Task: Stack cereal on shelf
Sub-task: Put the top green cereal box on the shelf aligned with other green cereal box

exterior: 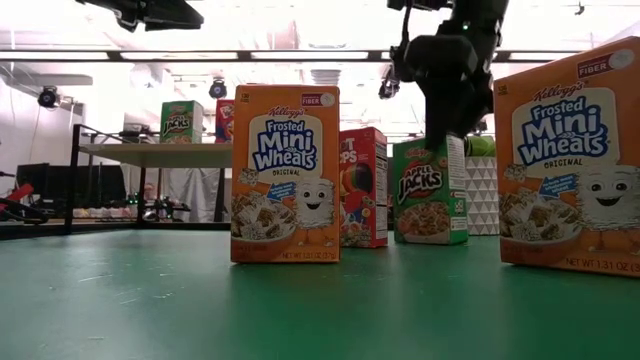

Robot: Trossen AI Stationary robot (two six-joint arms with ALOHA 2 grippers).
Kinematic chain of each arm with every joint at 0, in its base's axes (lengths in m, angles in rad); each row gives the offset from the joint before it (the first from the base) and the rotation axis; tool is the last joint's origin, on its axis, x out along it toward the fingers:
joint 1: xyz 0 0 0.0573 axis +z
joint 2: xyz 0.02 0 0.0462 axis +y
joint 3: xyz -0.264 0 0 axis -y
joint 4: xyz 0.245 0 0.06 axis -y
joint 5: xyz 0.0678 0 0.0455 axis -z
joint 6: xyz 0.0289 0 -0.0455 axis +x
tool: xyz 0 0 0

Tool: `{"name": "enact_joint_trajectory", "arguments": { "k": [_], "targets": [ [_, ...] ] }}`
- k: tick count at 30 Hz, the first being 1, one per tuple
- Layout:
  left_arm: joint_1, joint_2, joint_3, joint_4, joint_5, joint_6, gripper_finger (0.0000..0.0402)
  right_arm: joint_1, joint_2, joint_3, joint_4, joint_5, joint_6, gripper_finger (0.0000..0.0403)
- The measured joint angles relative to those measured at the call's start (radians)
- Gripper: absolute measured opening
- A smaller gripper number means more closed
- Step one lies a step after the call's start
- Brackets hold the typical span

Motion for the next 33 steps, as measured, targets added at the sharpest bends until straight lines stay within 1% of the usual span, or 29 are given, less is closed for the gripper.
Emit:
{"name": "enact_joint_trajectory", "arguments": {
  "k": [6,12,18,22,25,29,33],
  "targets": [
    [0.0,0.0,0.0,0.001,0.0,-0.006,0.0165,0.0,0.03,-0.012,0.013,0.012,-0.002,0.0188],
    [0.0,0.008,0.0,0.001,0.0,-0.008,0.0165,0.0,0.029,-0.012,0.014,0.012,-0.007,0.0158],
    [0.0,0.006,0.0,0.031,0.017,-0.017,0.0165,0.0,0.002,0.009,0.007,0.012,-0.015,0.0143],
    [0.0,-0.011,0.0,0.058,0.101,-0.01,0.0165,0.0,-0.032,0.022,-0.001,0.012,-0.029,0.0136],
    [0.0,-0.013,-0.006,0.081,0.13,-0.018,0.0165,-0.003,-0.066,0.036,-0.004,0.013,-0.038,0.0132],
    [0.0,-0.002,-0.012,0.081,0.134,-0.037,0.0165,-0.003,-0.111,0.064,-0.009,0.015,-0.063,0.0128],
    [0.0,0.014,-0.013,0.092,0.134,-0.059,0.0165,-0.005,-0.158,0.108,-0.013,0.053,-0.115,0.0127]
  ]
}}
